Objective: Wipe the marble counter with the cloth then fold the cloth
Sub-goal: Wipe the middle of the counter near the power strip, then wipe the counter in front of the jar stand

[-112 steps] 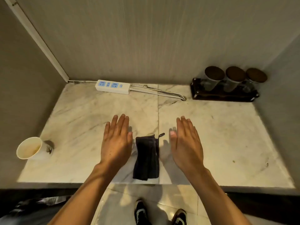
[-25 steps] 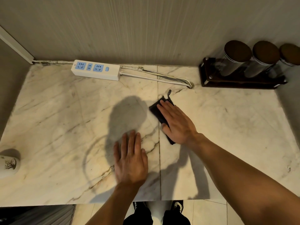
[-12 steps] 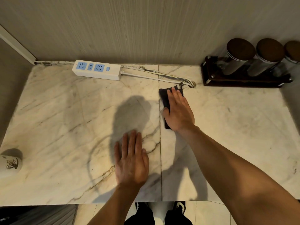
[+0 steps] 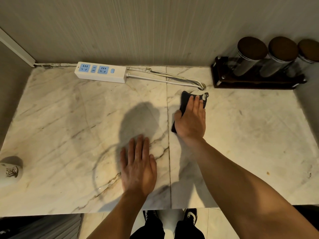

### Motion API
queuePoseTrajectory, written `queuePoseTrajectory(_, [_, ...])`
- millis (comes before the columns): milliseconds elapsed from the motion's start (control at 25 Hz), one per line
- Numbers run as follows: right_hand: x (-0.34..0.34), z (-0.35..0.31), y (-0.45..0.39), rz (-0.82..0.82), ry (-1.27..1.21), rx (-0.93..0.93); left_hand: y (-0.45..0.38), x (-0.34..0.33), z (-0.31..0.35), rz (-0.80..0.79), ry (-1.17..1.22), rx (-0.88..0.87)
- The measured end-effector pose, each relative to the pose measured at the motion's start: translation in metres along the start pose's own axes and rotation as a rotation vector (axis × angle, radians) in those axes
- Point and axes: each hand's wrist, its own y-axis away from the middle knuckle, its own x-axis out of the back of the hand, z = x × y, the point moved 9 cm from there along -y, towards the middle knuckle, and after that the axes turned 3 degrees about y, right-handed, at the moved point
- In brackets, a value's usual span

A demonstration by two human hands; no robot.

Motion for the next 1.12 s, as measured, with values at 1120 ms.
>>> queuePoseTrajectory(1120, [0.013,0.054,0.169,0.06,0.013,-0.144,0.004,0.001,0.004,-0.011,0.012,-0.042])
